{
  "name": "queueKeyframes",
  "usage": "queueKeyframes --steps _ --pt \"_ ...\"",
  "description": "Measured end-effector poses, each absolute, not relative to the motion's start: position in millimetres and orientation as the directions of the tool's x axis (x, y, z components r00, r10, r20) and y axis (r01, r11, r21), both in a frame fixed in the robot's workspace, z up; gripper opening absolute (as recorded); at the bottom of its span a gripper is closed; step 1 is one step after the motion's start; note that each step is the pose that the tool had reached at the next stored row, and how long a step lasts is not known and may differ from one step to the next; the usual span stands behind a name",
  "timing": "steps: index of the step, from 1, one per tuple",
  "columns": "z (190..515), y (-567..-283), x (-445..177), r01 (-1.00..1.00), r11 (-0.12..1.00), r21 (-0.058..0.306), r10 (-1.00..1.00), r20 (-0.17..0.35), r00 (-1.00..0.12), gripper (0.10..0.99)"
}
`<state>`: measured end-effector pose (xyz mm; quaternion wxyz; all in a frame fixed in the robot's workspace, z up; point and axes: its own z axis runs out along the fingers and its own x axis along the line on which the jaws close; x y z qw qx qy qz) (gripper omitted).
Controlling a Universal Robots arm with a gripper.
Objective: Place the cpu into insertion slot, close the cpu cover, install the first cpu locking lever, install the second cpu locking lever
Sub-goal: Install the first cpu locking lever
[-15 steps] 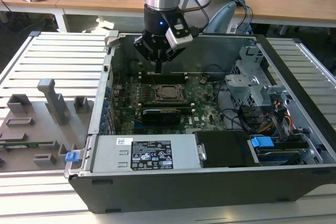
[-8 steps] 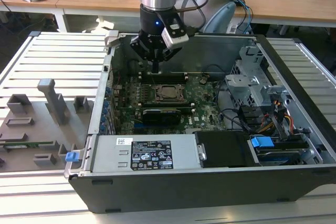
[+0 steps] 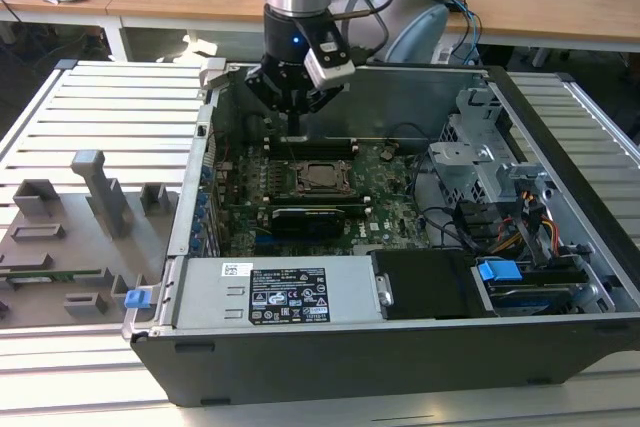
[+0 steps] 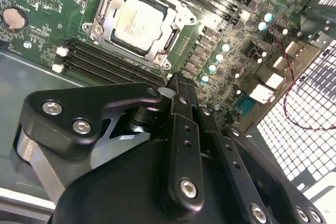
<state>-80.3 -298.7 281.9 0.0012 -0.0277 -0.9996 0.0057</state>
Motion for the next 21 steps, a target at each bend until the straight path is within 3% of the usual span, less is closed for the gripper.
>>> queueKeyframes --steps 21 --pt "267 -275 -104 0.055 0.998 -0.011 0.055 0.002 -0.998 0.106"
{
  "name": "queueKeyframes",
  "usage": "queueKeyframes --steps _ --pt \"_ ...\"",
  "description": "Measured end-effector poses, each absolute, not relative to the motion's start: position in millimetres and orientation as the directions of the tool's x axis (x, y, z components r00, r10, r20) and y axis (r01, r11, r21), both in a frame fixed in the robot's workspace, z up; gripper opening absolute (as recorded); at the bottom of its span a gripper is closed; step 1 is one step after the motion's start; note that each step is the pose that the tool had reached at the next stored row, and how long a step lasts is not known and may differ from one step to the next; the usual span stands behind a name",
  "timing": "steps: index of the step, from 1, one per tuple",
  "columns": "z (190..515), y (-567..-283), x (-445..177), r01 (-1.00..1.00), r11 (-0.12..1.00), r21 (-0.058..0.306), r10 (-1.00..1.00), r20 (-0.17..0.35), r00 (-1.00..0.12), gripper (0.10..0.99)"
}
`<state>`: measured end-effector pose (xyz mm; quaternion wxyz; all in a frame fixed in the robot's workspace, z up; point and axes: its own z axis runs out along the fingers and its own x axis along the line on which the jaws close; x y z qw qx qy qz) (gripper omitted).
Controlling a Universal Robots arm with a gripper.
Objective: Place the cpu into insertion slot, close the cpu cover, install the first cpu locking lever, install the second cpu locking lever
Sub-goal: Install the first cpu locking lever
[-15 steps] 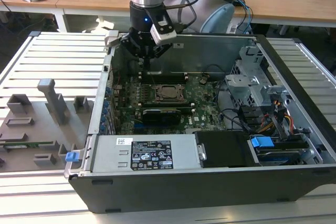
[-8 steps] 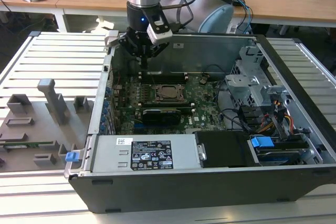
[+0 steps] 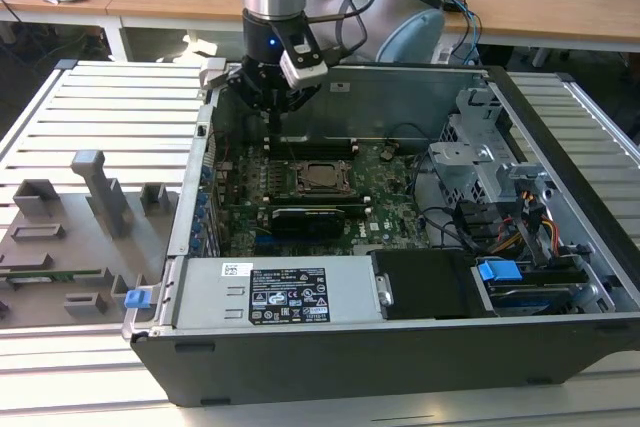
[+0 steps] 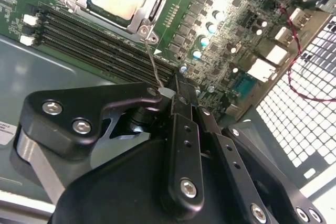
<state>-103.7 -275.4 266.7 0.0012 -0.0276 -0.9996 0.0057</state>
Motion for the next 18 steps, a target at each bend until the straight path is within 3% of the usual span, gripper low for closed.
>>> queueKeyframes --steps 18 --pt "263 -274 -58 0.055 0.998 -0.011 0.055 0.003 -0.998 0.106"
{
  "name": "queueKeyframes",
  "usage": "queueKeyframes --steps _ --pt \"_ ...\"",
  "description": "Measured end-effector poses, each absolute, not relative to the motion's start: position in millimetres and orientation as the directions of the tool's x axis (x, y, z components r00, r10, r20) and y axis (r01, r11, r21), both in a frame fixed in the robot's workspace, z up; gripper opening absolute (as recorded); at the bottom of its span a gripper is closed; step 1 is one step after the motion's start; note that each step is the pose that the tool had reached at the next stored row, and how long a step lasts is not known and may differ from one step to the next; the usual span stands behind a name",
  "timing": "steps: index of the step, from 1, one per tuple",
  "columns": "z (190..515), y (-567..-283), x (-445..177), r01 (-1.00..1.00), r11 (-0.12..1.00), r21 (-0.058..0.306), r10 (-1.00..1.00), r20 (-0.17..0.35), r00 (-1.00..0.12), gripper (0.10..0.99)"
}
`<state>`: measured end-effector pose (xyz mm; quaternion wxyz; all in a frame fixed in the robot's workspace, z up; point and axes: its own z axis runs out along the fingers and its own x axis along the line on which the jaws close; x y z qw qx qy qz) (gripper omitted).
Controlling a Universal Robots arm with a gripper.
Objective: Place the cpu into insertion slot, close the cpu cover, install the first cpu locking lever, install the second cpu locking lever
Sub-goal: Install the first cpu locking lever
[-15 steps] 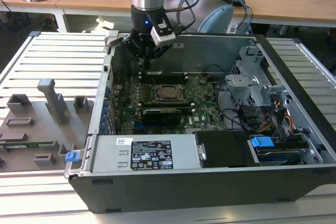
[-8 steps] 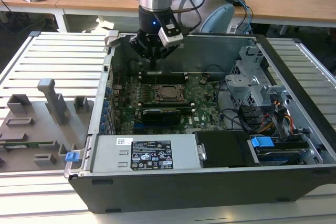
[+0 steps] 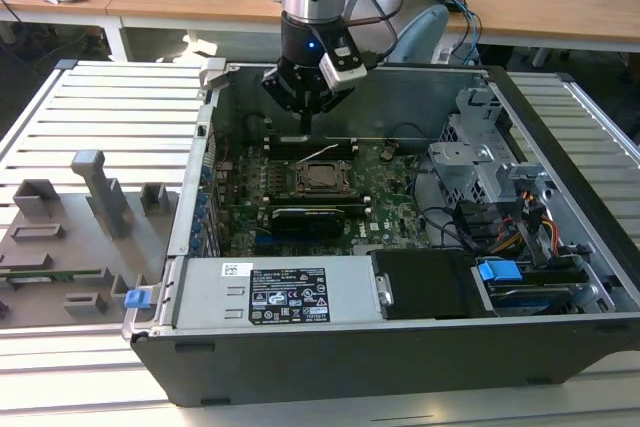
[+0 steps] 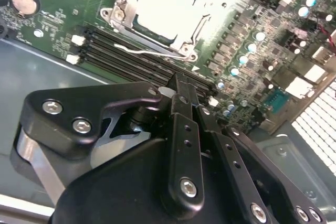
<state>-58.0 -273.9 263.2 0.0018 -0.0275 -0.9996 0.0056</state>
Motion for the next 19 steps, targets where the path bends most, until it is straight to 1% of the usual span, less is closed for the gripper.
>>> queueKeyframes --steps 13,15,19 --pt "256.8 -273.9 -56.7 0.047 0.999 -0.011 0.047 0.004 -0.999 0.106" --pt "256.8 -273.9 -56.7 -0.006 1.000 -0.011 -0.006 0.004 -1.000 0.106" --pt "256.7 -273.9 -57.3 -0.006 1.000 -0.011 -0.006 0.004 -1.000 0.106"
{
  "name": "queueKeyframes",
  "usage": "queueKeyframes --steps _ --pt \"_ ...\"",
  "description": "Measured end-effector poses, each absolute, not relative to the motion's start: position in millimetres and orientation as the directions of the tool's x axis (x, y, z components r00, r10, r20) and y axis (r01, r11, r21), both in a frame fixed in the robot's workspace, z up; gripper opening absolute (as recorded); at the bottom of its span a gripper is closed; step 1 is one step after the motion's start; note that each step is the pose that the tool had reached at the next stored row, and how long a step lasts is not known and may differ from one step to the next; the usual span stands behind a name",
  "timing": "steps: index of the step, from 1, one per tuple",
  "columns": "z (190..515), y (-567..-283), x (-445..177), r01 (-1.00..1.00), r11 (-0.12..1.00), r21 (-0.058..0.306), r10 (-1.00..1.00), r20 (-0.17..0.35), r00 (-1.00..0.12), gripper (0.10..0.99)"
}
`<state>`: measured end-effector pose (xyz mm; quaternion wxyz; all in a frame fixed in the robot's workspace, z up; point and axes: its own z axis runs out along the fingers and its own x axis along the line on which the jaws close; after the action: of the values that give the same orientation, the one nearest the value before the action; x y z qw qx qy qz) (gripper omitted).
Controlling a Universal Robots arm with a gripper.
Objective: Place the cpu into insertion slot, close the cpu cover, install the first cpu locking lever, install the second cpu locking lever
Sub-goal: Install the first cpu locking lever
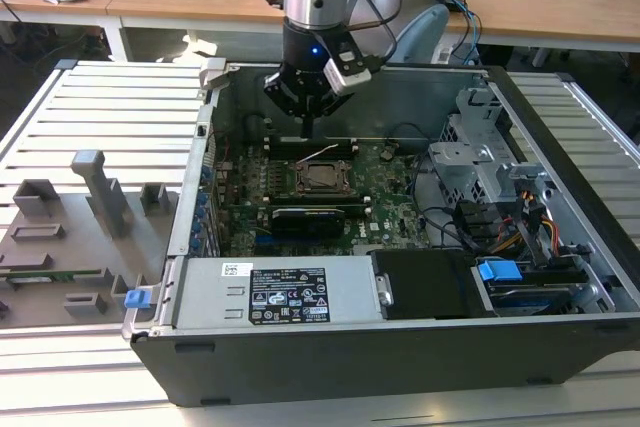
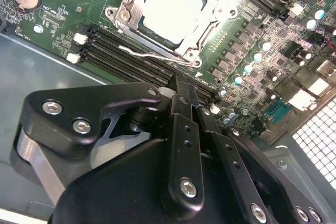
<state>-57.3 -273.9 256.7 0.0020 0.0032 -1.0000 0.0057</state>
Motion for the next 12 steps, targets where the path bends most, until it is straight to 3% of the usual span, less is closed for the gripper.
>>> queueKeyframes --steps 12 --pt "247.1 -273.9 -60.6 -0.008 1.000 -0.011 -0.008 0.004 -1.000 0.106"
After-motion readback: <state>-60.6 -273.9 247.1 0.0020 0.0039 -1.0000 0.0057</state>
